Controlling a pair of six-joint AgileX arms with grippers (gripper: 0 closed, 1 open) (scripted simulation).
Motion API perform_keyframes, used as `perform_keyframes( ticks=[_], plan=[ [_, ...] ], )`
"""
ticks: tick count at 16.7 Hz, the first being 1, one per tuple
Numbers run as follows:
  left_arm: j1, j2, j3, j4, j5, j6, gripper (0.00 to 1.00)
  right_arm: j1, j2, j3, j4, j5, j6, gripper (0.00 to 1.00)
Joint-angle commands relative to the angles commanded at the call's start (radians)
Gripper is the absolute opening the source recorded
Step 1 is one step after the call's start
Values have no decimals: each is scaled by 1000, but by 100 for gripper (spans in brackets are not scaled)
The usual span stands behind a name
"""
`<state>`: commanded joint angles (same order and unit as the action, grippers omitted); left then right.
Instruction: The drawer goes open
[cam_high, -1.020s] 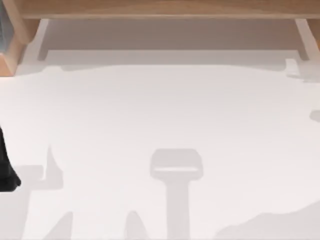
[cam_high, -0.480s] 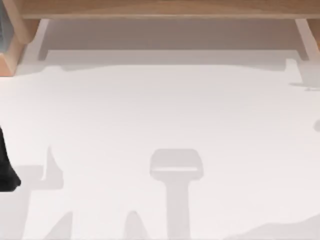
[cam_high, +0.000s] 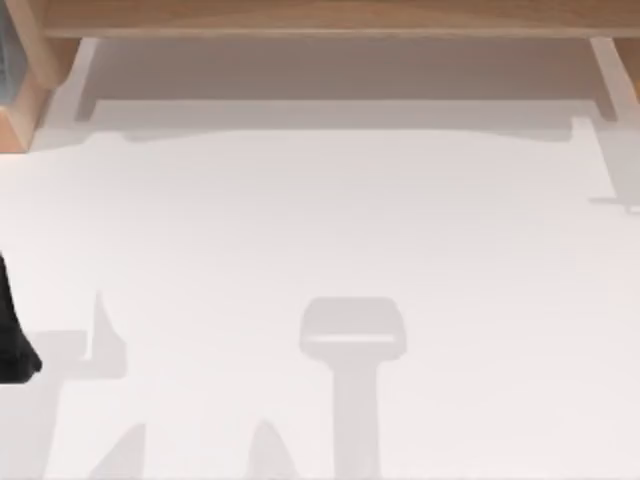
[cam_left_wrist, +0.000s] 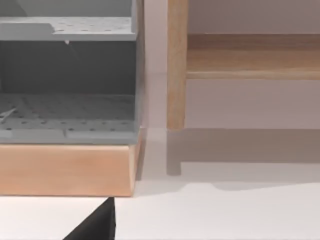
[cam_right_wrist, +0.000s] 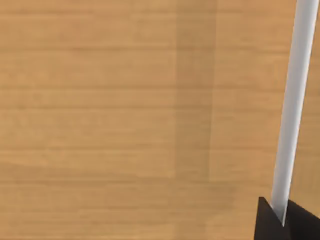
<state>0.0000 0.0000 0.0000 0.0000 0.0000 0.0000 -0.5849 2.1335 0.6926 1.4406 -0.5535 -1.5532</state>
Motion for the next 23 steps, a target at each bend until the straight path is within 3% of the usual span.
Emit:
perform_keyframes(
  ticks=[16, 23],
  plan=[
    [0, 0, 0, 0, 0, 0, 100, -115, -75, -213, 141, -121, 1, 0],
    [0, 0, 0, 0, 0, 0, 100, -115, -75, -213, 141, -121, 1, 53]
  ],
)
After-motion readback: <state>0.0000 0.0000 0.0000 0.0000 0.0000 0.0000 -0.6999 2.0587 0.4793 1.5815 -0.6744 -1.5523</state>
